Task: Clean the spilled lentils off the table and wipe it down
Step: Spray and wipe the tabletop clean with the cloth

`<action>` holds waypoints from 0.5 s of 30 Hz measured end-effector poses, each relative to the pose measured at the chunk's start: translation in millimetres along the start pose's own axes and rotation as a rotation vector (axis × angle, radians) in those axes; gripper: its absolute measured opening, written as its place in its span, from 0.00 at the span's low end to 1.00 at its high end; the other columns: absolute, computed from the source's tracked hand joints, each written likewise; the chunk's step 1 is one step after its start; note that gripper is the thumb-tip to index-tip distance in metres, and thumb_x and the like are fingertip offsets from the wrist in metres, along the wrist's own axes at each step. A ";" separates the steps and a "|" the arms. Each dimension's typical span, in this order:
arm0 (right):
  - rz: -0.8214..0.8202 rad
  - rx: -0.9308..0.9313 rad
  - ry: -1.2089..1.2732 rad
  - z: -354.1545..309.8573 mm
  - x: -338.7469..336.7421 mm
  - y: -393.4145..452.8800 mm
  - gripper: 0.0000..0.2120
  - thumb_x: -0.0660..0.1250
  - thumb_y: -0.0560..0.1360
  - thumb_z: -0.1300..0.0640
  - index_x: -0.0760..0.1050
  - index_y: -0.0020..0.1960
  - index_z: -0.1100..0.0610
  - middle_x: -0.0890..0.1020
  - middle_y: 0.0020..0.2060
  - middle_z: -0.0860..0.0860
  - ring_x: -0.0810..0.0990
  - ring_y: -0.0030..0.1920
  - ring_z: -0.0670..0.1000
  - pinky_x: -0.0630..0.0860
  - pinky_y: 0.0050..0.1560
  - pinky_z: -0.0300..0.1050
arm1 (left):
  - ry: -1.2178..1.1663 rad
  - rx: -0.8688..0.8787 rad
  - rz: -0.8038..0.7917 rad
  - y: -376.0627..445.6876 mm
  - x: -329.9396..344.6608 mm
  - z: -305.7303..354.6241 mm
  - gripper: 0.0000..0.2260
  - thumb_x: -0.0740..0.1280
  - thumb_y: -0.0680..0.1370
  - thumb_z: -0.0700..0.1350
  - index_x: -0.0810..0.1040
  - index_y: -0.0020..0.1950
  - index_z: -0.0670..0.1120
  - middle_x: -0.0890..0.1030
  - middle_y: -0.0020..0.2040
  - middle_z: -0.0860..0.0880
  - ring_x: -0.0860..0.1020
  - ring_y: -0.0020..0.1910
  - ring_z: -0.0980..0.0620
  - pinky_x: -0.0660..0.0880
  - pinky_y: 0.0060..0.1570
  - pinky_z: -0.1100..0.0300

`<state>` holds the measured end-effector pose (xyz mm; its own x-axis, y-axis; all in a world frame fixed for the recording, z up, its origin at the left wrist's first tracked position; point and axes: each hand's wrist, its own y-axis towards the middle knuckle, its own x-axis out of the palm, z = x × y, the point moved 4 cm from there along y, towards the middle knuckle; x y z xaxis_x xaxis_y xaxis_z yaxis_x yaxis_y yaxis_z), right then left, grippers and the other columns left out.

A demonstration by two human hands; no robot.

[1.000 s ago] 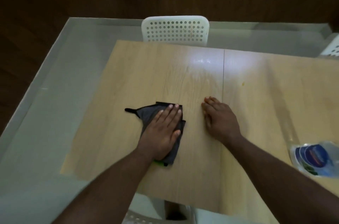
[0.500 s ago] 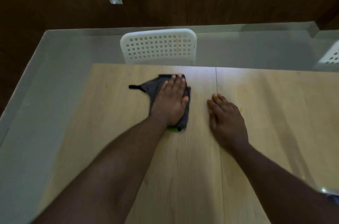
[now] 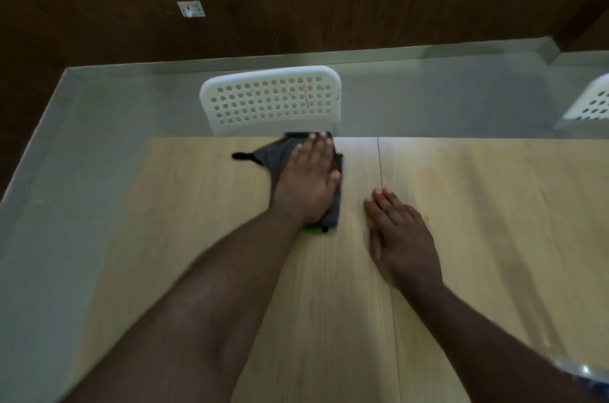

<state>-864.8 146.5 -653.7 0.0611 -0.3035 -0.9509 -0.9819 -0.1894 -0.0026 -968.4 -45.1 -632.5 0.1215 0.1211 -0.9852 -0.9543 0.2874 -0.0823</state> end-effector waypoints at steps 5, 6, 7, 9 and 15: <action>-0.002 0.004 0.006 -2.0 -3.5 0.1 0.28 0.49 0.84 0.46 0.65 0.82 0.51 0.65 0.81 0.49 0.59 0.82 0.48 0.59 0.81 0.51 | 0.015 0.228 -0.074 -70.4 11.0 15.0 0.30 0.46 0.88 0.57 0.42 0.87 0.46 0.41 0.87 0.48 0.37 0.85 0.52 0.41 0.83 0.50; 0.004 0.003 0.002 -2.2 -3.8 0.5 0.28 0.49 0.84 0.46 0.65 0.82 0.51 0.65 0.81 0.49 0.59 0.82 0.48 0.60 0.81 0.52 | 0.023 0.226 -0.073 -72.4 9.9 2.5 0.30 0.46 0.88 0.57 0.42 0.87 0.47 0.41 0.87 0.49 0.37 0.85 0.52 0.42 0.83 0.50; 0.008 0.002 0.000 -2.8 -4.2 1.0 0.28 0.49 0.84 0.46 0.65 0.82 0.51 0.65 0.81 0.49 0.59 0.82 0.49 0.59 0.81 0.52 | 0.032 0.210 -0.062 -67.4 7.7 -11.2 0.30 0.45 0.87 0.57 0.42 0.87 0.47 0.41 0.87 0.49 0.38 0.85 0.52 0.43 0.84 0.49; 0.016 0.002 -0.001 -3.1 -2.6 0.9 0.27 0.49 0.84 0.46 0.65 0.81 0.51 0.65 0.81 0.49 0.58 0.82 0.49 0.56 0.81 0.50 | 0.033 0.123 -0.042 -42.0 1.0 -33.0 0.30 0.42 0.87 0.58 0.43 0.87 0.47 0.42 0.87 0.49 0.40 0.85 0.52 0.45 0.84 0.48; 0.035 0.015 0.004 1.7 1.9 0.3 0.26 0.51 0.85 0.47 0.66 0.81 0.52 0.66 0.81 0.49 0.60 0.82 0.48 0.58 0.80 0.48 | -0.008 0.014 -0.014 18.5 0.0 6.1 0.31 0.44 0.87 0.57 0.45 0.87 0.45 0.46 0.87 0.47 0.45 0.86 0.48 0.46 0.84 0.47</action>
<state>-865.2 147.5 -656.1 0.0271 -0.3137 -0.9491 -0.9860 -0.1645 0.0262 -984.5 -34.0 -633.1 0.1369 0.1247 -0.9827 -0.9486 0.3022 -0.0938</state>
